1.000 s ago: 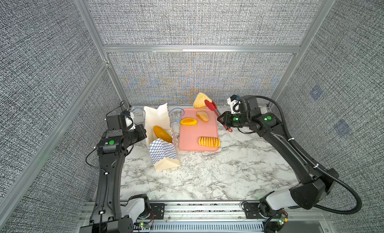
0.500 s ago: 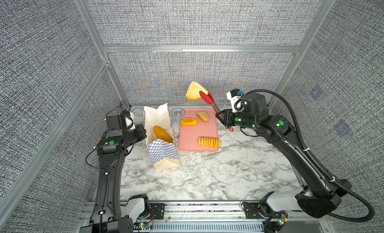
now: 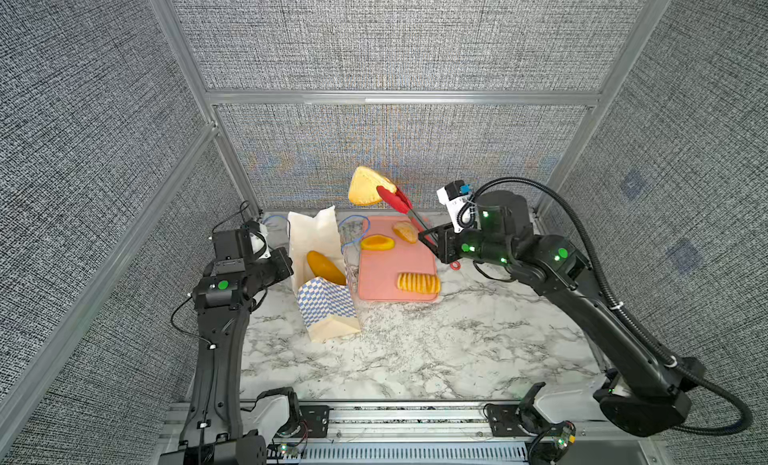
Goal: Place the fake bread into the paper bag
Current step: 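Lift the triangular bread with the tongs and carry it toward the bag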
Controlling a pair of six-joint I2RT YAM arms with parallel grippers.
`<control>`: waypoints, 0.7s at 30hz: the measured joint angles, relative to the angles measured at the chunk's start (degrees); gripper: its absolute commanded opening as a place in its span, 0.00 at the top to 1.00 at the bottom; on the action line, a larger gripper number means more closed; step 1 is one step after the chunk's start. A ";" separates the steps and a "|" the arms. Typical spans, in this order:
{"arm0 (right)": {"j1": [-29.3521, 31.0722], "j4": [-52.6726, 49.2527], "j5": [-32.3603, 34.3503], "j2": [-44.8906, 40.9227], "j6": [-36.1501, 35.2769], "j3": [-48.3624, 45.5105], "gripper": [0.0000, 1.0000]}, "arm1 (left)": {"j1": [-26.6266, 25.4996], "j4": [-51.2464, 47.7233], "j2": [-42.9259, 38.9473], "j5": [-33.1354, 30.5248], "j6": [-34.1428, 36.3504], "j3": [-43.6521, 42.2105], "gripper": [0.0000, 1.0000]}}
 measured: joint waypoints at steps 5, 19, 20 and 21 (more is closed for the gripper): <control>3.41 -0.35 0.83 2.47 -2.51 3.28 0.73 | 0.00 0.00 0.00 0.00 -0.37 0.00 1.00; 13.09 -7.08 8.31 11.69 -9.42 13.79 0.73 | 0.00 0.00 0.00 0.00 -0.39 0.00 1.00; 13.60 -7.74 9.09 12.33 -9.77 14.47 0.73 | 0.00 0.00 0.00 0.00 -0.39 0.00 1.00; 13.92 -8.26 9.64 12.76 -10.16 14.88 0.73 | 0.00 0.00 0.00 0.00 -0.39 0.00 1.00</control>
